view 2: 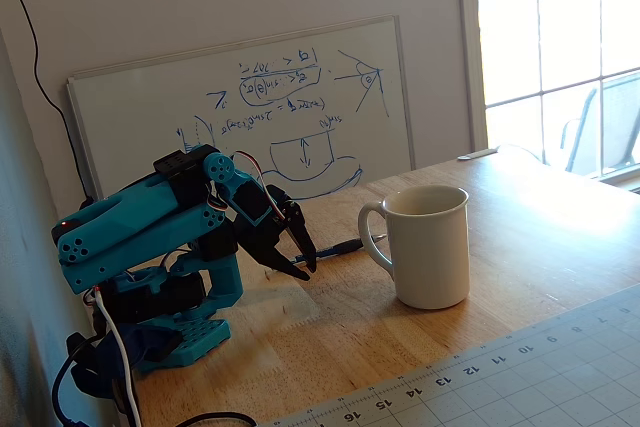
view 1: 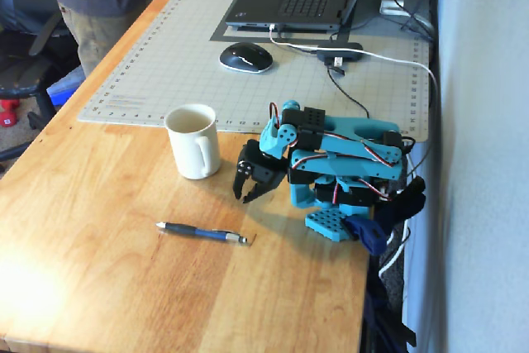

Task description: Grasp a pen and put it in a mug.

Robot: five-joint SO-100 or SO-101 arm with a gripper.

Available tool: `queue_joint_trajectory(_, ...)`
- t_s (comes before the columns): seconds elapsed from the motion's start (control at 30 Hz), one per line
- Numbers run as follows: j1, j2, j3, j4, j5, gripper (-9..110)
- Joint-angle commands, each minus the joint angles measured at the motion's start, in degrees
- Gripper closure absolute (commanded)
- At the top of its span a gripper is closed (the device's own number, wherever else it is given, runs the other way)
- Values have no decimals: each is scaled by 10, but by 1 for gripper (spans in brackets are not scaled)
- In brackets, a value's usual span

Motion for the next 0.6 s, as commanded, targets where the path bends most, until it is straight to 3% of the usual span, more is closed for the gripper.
queue_joint_trajectory(0.0, 2, 16, -9, -2, 1, 99)
queue_joint_trajectory(0.57, -4, 16, -9, -3, 2, 99)
